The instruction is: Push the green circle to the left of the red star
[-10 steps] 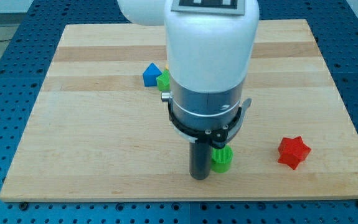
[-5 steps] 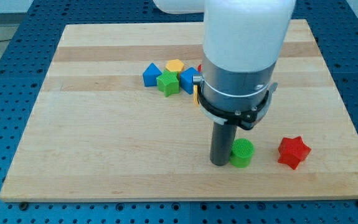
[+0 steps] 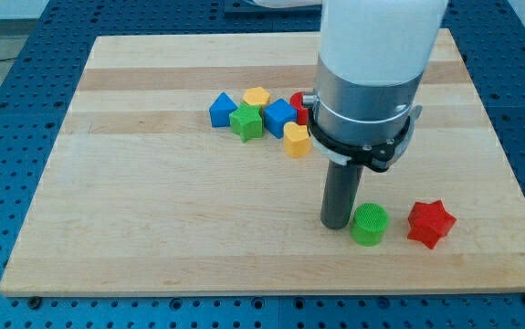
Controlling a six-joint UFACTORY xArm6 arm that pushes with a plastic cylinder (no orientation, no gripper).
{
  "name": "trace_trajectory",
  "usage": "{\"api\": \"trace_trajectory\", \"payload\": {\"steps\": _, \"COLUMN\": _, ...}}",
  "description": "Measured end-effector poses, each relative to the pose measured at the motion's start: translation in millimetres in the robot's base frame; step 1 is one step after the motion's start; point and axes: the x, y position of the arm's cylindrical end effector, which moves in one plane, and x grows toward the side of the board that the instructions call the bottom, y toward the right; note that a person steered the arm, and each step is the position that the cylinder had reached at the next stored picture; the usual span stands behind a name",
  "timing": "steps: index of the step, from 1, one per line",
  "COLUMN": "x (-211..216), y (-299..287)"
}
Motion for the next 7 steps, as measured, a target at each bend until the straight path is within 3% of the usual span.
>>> {"api": "trace_trajectory", "payload": {"steps": 7, "x": 0, "y": 20}}
